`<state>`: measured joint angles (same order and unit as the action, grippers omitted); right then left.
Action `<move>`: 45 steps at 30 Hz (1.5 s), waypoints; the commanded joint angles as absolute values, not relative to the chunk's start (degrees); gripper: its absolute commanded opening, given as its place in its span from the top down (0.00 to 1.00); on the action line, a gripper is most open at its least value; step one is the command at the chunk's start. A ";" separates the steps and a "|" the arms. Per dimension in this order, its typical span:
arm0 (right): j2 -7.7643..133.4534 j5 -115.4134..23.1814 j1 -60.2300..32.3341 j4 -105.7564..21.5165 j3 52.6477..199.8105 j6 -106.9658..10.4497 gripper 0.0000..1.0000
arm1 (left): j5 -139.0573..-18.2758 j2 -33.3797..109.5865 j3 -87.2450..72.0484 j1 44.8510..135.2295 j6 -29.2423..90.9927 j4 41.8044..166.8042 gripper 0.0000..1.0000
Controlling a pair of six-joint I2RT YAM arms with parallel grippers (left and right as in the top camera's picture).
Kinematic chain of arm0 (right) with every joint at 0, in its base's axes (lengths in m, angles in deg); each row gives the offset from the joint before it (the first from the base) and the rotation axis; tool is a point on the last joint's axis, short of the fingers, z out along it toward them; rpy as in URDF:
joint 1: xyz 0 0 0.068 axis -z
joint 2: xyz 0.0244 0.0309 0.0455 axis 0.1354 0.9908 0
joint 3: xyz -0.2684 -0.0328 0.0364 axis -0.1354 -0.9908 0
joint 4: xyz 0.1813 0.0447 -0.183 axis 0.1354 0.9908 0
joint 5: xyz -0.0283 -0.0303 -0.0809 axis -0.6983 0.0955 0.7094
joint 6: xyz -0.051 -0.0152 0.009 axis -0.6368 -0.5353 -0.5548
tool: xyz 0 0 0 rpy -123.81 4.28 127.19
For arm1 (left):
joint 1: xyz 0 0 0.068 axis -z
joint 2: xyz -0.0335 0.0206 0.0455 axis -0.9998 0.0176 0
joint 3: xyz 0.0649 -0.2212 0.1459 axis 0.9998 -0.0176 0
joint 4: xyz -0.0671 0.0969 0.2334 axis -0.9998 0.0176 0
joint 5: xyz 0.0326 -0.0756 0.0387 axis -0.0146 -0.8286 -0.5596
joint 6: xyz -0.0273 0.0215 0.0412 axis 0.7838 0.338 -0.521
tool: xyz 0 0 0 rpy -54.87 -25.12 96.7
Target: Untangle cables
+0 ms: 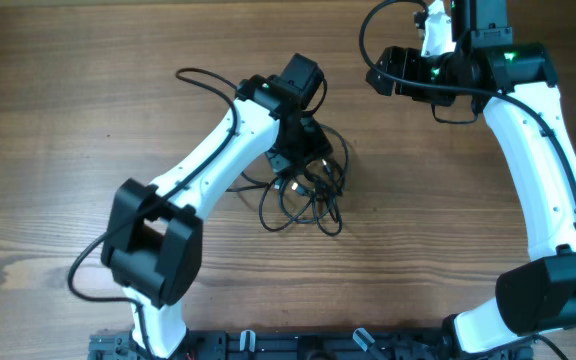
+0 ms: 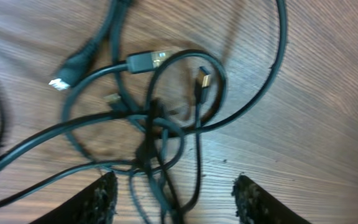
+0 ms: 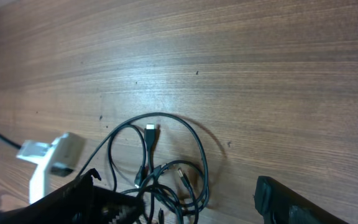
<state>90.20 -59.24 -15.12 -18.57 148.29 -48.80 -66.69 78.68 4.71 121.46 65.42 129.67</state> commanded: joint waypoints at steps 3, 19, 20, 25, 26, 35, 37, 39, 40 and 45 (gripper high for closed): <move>89.63 -58.59 -15.31 -18.83 149.36 -49.92 0.15 | -70.75 81.96 4.34 121.57 67.37 127.40 0.49; 89.63 -58.61 -15.31 -18.68 149.36 -49.98 0.15 | -64.02 83.07 4.25 122.07 63.93 124.69 0.96; 89.63 -58.61 -15.31 -18.70 149.36 -49.96 0.15 | -64.02 82.24 4.64 121.37 60.90 124.18 0.96; 89.63 -58.61 -15.31 -18.50 149.36 -49.98 0.14 | -64.04 71.71 8.18 117.09 53.31 123.61 0.96; 89.63 -58.61 -15.31 -18.53 149.36 -50.01 0.14 | -64.04 69.96 8.18 116.69 53.31 123.51 0.96; 89.63 -58.63 -15.31 -18.26 149.36 -50.18 0.14 | -64.07 56.36 8.18 114.31 53.31 123.29 0.96; 89.63 -58.87 -15.31 -18.24 149.36 -50.27 0.14 | -64.81 54.24 8.18 111.80 53.31 123.59 0.96; 89.61 -60.77 -15.34 -18.26 149.39 -52.04 0.17 | -67.63 52.76 8.18 109.35 53.31 123.42 0.96; 89.56 -62.59 -15.34 -18.33 149.39 -53.33 0.18 | -71.04 51.47 8.18 106.86 53.31 122.89 0.96; 88.34 -79.48 -15.55 -19.97 149.45 -60.74 0.19 | -82.58 46.00 8.18 100.32 54.38 116.05 0.96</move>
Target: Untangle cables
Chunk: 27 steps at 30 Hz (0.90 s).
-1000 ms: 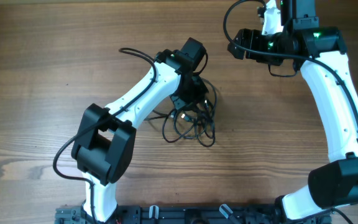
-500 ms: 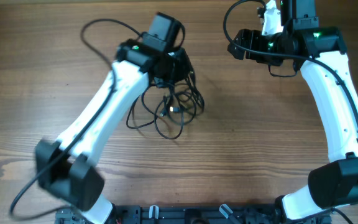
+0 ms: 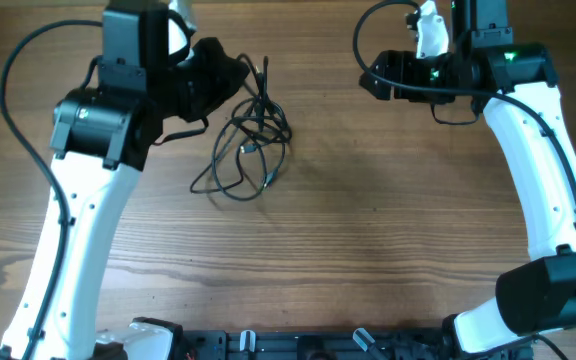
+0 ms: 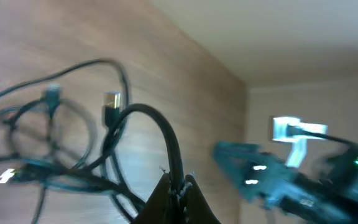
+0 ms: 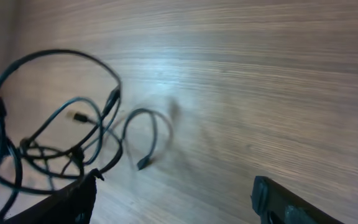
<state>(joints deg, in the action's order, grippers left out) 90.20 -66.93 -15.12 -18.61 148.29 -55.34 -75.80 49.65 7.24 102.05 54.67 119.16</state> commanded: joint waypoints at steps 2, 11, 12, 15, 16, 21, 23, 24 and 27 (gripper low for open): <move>86.48 -83.63 -16.65 -22.55 149.45 -60.67 0.19 | -82.49 46.05 8.18 100.32 56.61 115.18 0.96; 83.36 -87.11 -33.50 -21.48 149.43 -81.37 0.29 | -76.48 46.07 8.16 99.84 62.34 119.27 0.96; 83.36 -87.06 -34.50 -21.39 149.43 -83.25 0.31 | -76.50 46.07 8.16 99.17 63.32 120.40 0.96; 84.47 -85.21 -34.79 -21.45 149.41 -84.87 0.46 | -80.28 46.07 8.16 97.85 64.98 120.90 0.96; 85.30 -85.12 -34.83 -21.34 149.36 -84.93 0.46 | -81.40 46.05 8.18 97.81 65.88 120.69 0.96; 89.17 -85.08 -34.99 -23.99 149.36 -85.94 0.54 | -87.37 46.07 8.18 97.81 67.10 120.10 0.96; 89.21 -82.21 -34.99 -25.06 149.36 -85.59 0.62 | -88.17 46.07 8.18 97.81 67.50 119.99 0.96; 89.43 -80.75 -34.99 -24.95 149.36 -84.91 0.63 | -88.72 46.07 8.18 97.81 67.63 119.75 0.96; 90.13 -79.85 -34.99 -24.84 149.36 -84.08 0.65 | -89.40 46.05 8.18 97.81 68.68 119.13 0.96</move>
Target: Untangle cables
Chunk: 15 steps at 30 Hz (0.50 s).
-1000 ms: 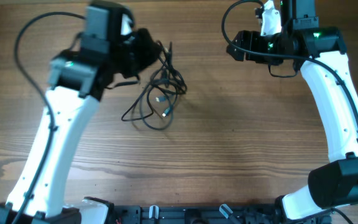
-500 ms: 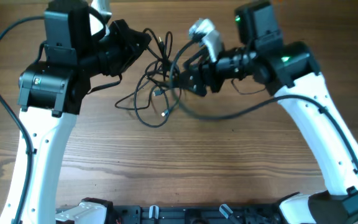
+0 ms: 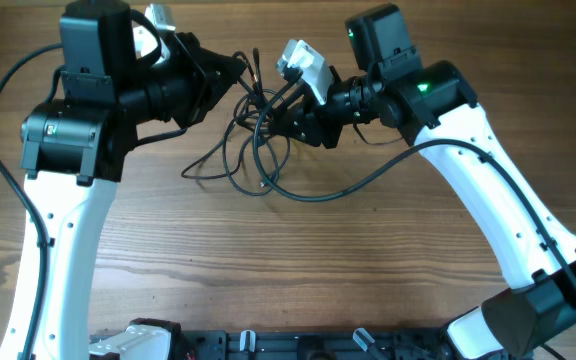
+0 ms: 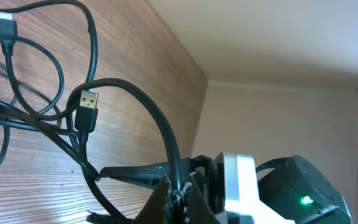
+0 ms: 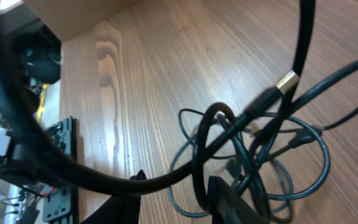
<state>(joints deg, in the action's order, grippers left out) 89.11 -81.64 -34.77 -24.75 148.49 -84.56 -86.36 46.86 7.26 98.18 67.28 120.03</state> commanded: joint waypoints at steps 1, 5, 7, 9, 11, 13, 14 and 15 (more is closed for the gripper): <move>90.40 -79.83 -34.99 -24.86 149.36 -84.08 0.66 | -90.08 46.07 8.18 97.81 68.70 118.68 0.96; 91.75 -77.05 -34.99 -24.95 149.36 -83.47 0.67 | -94.36 46.05 8.18 95.38 76.76 115.59 0.96; 92.65 -72.84 -34.92 -27.55 149.36 -75.91 0.84 | -95.63 46.05 8.18 93.64 85.42 114.19 0.96; 93.04 -69.64 -34.88 -30.77 149.36 -69.66 0.95 | -95.52 46.05 8.18 92.28 91.39 114.17 0.96; 92.84 -68.38 -34.53 -32.84 149.36 -67.03 0.96 | -93.14 46.05 8.16 90.23 90.88 114.61 0.96; 92.73 -63.37 -33.19 -32.97 149.39 -61.02 0.96 | -84.22 46.05 8.16 88.48 90.82 118.57 0.96; 92.47 -60.25 -31.64 -32.12 149.39 -57.72 0.96 | -77.77 46.05 8.16 87.93 90.25 121.49 0.96; 92.17 -58.39 -30.07 -31.40 149.39 -55.14 0.96 | -70.45 46.07 8.16 87.73 89.07 124.73 0.96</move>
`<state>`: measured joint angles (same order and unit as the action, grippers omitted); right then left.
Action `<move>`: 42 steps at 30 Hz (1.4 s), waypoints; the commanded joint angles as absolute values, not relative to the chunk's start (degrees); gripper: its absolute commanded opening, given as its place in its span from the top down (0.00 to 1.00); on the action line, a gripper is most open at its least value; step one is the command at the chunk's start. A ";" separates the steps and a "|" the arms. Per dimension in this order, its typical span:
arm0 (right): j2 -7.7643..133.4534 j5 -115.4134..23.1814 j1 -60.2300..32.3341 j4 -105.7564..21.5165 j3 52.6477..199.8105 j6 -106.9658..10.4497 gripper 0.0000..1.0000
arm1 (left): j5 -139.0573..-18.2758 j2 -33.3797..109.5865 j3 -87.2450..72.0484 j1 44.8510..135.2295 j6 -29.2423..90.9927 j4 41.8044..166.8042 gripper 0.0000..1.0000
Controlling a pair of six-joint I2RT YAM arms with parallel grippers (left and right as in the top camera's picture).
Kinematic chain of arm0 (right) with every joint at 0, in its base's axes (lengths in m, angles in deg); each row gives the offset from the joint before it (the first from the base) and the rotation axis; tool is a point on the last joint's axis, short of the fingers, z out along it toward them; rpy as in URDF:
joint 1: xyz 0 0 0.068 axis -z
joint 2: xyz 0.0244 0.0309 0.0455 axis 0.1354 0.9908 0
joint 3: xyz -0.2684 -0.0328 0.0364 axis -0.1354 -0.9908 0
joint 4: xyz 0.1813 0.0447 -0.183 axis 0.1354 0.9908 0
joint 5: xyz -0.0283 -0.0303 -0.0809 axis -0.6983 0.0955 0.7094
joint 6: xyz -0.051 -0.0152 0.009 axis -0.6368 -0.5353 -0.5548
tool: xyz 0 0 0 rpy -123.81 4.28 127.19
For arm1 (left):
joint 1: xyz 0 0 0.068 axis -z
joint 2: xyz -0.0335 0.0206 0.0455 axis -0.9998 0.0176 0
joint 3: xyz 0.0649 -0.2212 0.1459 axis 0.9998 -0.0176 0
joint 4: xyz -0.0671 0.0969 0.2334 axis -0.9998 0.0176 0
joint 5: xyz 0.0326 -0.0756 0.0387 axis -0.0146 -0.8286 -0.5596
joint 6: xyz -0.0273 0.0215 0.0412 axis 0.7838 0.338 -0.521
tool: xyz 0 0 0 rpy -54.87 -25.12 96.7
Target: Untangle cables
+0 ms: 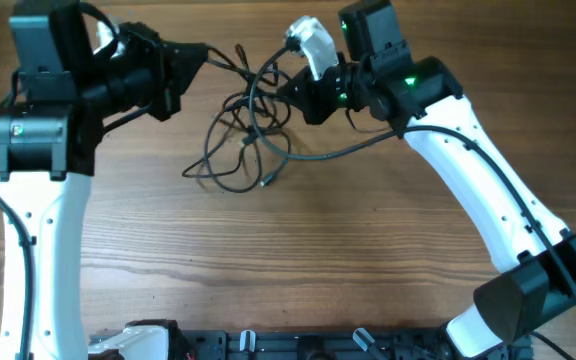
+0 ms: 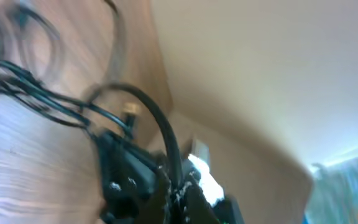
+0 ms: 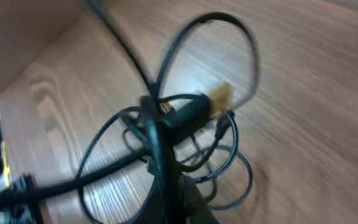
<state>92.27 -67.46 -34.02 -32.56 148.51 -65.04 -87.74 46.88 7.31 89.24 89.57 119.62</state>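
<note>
A tangle of thin black cables [image 1: 243, 140] hangs and lies at the back middle of the table. My left gripper [image 1: 196, 52] is shut on one black cable, which arches up from between its fingers [image 2: 178, 186]. My right gripper [image 1: 290, 92] is shut on another black cable of the same tangle [image 3: 169, 186]. A strand runs taut between the two grippers. A gold USB plug [image 3: 219, 93] sticks out of the knot. The left wrist view is blurred.
The wooden table [image 1: 368, 250] spreads in front of the tangle. The right arm's own thick cable [image 1: 343, 150] loops low beside the tangle. A black rail [image 1: 298, 345] runs along the front edge.
My right gripper, open beside the tangle before, is now shut on a cable. My left gripper has moved left with its cable, and the tangle is stretched wider between the two.
My left gripper stood open over the tangle at mid-table while the right arm waited at the back right. Then the left was shut on a cable, with the tangle at the back left. The right came in open, and now both hold cables.
</note>
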 commanded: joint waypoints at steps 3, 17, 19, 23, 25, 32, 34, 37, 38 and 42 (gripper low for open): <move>88.32 -57.60 -20.45 -30.59 149.52 -48.28 0.96 | -44.92 47.21 8.09 87.76 83.15 137.41 0.96; 81.26 -78.26 -5.04 -16.91 162.17 -51.41 0.96 | -46.91 61.76 6.87 88.78 57.35 143.00 0.96; 82.64 -76.16 -12.93 -13.08 162.15 -53.88 0.96 | -48.55 61.76 6.87 88.76 57.38 141.65 0.96; 83.79 -60.40 -26.64 -9.17 162.15 -59.12 0.96 | -49.12 61.76 6.87 88.78 57.33 142.08 0.96; 83.99 -57.25 -29.56 -9.48 162.15 -58.38 0.95 | -49.18 61.76 6.87 88.78 57.38 142.35 0.96; 92.78 -66.24 -40.69 -10.57 160.60 -51.32 0.96 | -49.29 61.79 6.87 88.76 57.35 141.87 0.96; 92.41 -70.17 -42.53 -10.98 160.86 -51.76 0.96 | -49.29 61.79 6.87 88.76 57.35 141.89 0.96; 88.14 -71.70 -42.85 -11.33 165.50 -54.90 0.95 | -49.31 61.79 6.87 88.78 57.38 141.93 0.96; 85.41 -69.12 -42.85 -11.66 167.20 -54.88 0.95 | -49.31 61.79 6.87 88.78 57.38 142.22 0.96; 79.16 -59.66 -42.85 -12.12 167.53 -54.49 0.95 | -49.31 61.79 6.87 88.78 57.38 142.94 0.96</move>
<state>84.93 -65.99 -42.98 -12.19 164.88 -53.46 -49.07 62.03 6.87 88.61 58.32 142.67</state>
